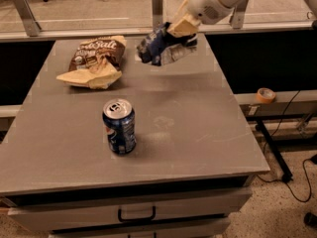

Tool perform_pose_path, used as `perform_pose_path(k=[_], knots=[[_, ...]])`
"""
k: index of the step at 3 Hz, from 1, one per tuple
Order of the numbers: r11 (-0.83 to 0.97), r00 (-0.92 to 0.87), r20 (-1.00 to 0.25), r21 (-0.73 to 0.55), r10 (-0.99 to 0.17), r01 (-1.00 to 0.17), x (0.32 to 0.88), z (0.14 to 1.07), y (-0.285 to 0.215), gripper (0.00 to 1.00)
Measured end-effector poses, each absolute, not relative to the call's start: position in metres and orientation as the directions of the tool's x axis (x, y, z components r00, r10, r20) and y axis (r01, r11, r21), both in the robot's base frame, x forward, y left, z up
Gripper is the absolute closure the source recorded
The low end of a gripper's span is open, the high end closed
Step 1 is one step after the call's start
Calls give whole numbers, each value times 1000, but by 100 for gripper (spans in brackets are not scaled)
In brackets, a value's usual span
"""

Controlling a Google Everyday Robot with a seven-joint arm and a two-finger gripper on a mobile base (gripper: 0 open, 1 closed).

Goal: Move blue chip bag near brown chip bag

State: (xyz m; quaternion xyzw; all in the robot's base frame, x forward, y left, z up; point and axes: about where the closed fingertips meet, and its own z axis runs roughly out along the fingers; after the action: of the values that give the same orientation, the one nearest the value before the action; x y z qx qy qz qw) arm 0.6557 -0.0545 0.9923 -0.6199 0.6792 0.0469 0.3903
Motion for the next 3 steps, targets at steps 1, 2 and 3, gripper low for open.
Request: perform_pose_path(k=[1, 2, 3], knots=[[192, 127, -585, -452, -801, -871, 673, 999, -25, 82], [172, 180, -630, -455, -755, -874, 690, 997, -4, 59], [158, 194, -671, -425, -716, -891, 701, 979, 14, 36]])
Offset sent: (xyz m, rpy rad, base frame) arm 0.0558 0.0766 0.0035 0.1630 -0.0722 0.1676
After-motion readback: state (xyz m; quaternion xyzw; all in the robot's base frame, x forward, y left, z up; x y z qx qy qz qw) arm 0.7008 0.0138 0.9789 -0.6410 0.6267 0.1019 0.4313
